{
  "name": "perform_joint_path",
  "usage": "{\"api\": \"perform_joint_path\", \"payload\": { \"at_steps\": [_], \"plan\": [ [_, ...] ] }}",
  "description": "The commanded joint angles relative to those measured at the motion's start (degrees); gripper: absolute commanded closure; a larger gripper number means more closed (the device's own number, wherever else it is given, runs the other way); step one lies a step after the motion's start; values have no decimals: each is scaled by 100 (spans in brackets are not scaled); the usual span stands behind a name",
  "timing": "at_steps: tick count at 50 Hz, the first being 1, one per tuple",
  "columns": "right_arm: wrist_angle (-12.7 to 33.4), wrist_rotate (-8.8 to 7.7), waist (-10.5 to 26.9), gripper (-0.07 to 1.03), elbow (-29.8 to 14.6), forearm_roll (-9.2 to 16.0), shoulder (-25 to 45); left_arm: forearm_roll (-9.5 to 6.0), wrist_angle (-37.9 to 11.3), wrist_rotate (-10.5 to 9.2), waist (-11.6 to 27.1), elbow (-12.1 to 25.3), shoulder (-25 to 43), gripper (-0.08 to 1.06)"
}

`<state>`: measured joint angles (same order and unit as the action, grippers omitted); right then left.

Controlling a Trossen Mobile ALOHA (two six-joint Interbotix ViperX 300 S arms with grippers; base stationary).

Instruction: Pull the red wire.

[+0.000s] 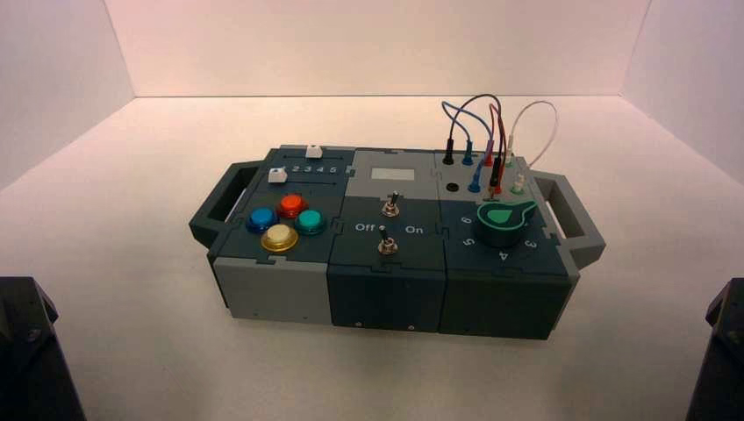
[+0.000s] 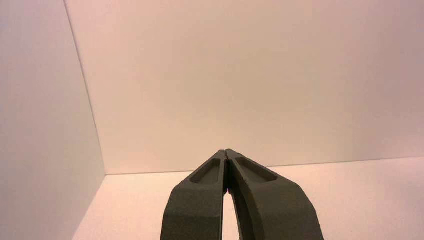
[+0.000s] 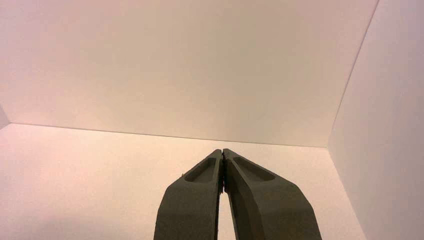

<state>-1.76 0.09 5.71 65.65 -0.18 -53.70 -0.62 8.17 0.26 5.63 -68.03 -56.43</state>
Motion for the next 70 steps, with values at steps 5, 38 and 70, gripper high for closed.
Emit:
{"api": "perform_joint_path", "payload": {
  "at_steps": [5,38,70],
  "plan": [
    [-26,0,44,99,-202,9,9,-9,-9,9,79,193,-9,100],
    [809,-35,501,99,-290,9,176,-132,-1811,-70,2083,624,35,101],
    [2355,-35,1125,99,-923,18,1318,-1257,-3665,-826,3762,1160,1099,101]
  ]
}}
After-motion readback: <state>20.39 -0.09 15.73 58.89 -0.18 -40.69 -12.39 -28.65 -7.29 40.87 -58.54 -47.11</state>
